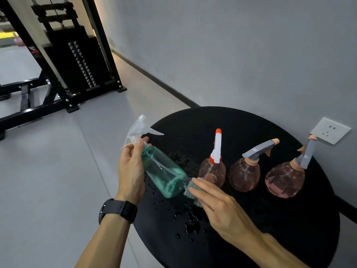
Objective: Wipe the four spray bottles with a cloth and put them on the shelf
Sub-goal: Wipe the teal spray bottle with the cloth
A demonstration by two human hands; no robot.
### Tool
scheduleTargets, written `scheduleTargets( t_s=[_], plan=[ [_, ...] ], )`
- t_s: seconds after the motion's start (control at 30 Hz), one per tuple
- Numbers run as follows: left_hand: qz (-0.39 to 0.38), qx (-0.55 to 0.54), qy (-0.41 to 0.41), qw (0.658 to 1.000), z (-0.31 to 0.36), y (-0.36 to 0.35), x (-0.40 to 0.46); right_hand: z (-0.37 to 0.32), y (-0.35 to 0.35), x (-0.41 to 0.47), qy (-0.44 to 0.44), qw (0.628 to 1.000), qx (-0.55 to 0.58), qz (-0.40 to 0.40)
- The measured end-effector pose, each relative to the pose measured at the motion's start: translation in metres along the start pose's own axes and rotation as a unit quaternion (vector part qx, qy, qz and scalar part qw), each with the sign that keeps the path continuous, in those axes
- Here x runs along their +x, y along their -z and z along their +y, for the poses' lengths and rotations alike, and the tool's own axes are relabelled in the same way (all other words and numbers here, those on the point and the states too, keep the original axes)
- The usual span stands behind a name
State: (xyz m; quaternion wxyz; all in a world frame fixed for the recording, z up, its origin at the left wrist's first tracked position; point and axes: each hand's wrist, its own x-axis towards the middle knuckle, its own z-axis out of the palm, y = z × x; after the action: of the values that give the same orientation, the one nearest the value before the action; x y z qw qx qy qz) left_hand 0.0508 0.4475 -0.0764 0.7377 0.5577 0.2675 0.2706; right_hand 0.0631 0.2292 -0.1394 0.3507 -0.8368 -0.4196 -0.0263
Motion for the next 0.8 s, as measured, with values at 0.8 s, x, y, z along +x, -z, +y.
scheduleTargets(
  t_s=[0.8],
  plan=[
    [0.007,0.283,-0.053,0.958,-0.019,0.003,-0.009,0.003,0.02,0.0,0.008,0.999,-0.028,0.042]
  ],
)
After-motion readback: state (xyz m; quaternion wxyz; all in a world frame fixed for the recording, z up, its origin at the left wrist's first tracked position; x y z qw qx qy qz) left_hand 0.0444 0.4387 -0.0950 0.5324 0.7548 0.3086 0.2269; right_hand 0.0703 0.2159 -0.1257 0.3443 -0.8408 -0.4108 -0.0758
